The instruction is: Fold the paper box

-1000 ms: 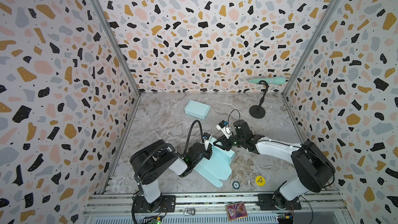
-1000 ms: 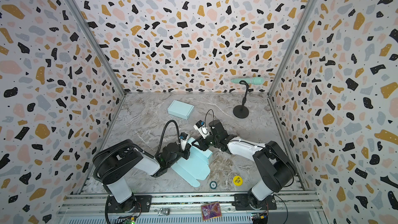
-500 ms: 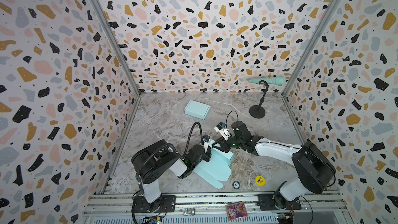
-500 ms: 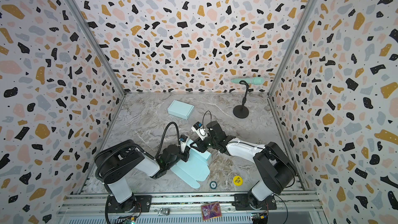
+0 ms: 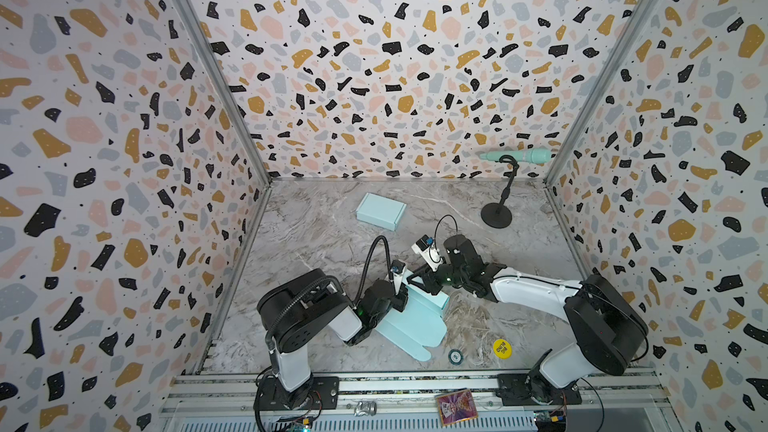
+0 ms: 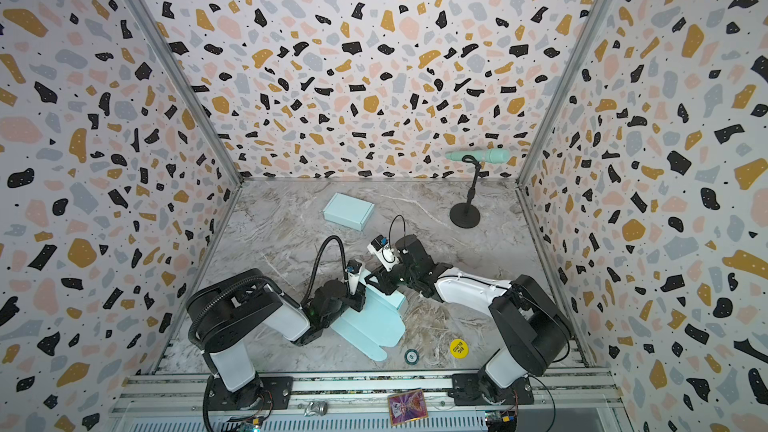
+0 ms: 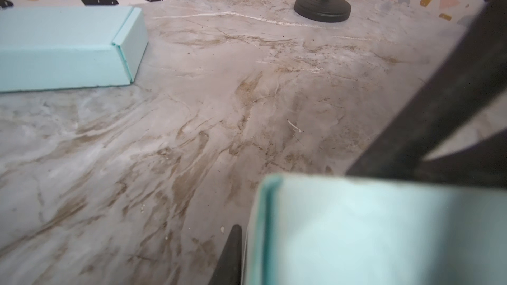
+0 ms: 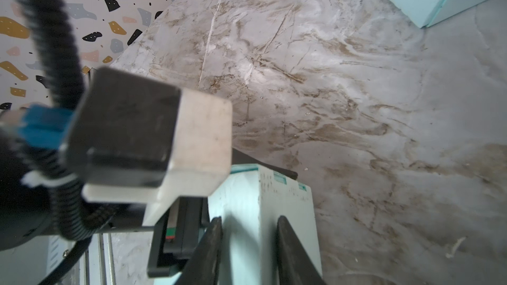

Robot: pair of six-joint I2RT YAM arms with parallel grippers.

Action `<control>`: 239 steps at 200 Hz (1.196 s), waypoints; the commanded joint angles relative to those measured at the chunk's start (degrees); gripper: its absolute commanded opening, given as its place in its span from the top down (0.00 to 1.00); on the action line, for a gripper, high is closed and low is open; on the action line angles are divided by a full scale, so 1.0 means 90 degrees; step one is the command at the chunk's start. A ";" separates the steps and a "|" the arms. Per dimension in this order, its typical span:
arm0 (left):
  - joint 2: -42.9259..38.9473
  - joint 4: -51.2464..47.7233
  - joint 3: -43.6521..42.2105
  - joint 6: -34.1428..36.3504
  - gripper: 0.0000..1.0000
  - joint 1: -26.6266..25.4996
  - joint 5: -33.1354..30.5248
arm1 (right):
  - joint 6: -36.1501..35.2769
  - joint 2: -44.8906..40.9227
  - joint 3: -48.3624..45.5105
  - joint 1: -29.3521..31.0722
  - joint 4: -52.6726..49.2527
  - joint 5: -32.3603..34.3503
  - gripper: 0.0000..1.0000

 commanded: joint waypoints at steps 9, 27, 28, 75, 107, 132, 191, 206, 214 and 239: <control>-0.0112 0.0322 -0.0141 -0.0136 0.79 -0.0022 0.0008 | -0.0008 -0.0204 -0.0148 0.0170 -0.0630 0.0078 0.67; -0.0209 0.0257 -0.0216 -0.0171 0.79 -0.0031 0.0020 | -0.0120 -0.0365 -0.0112 0.0197 -0.0782 0.0330 0.64; -0.0211 0.0254 -0.0219 -0.0169 0.79 -0.0027 0.0024 | -0.0128 -0.0369 -0.0111 0.0197 -0.0792 0.0344 0.64; -0.0199 0.0312 -0.0301 -0.0246 0.79 -0.0024 0.0037 | -0.0358 -0.0641 0.0028 0.0246 -0.1269 0.1003 0.42; -0.0267 0.0301 -0.0330 -0.0254 0.79 -0.0028 0.0038 | -0.0433 -0.0699 0.0028 0.0284 -0.1425 0.1236 0.34; -0.0360 0.0278 -0.0324 -0.0261 0.79 -0.0023 0.0026 | -0.0541 -0.0655 0.0037 0.0294 -0.1547 0.1414 0.42; -0.0233 0.0124 -0.0066 -0.0187 0.85 -0.0032 0.0033 | -0.0403 -0.0570 0.0096 0.0532 -0.1477 0.1343 0.57; -0.0256 0.0120 -0.0090 -0.0188 0.82 -0.0023 0.0057 | -0.0387 -0.0508 0.0148 0.0610 -0.1539 0.1534 0.54; -0.0313 0.0096 -0.0122 -0.0200 0.79 -0.0026 0.0066 | -0.0390 -0.0466 0.0187 0.0653 -0.1618 0.1716 0.52; -0.0714 -0.0110 -0.0304 -0.0236 0.64 -0.0026 0.0114 | -0.0325 -0.0394 0.0295 0.0673 -0.1863 0.2300 0.45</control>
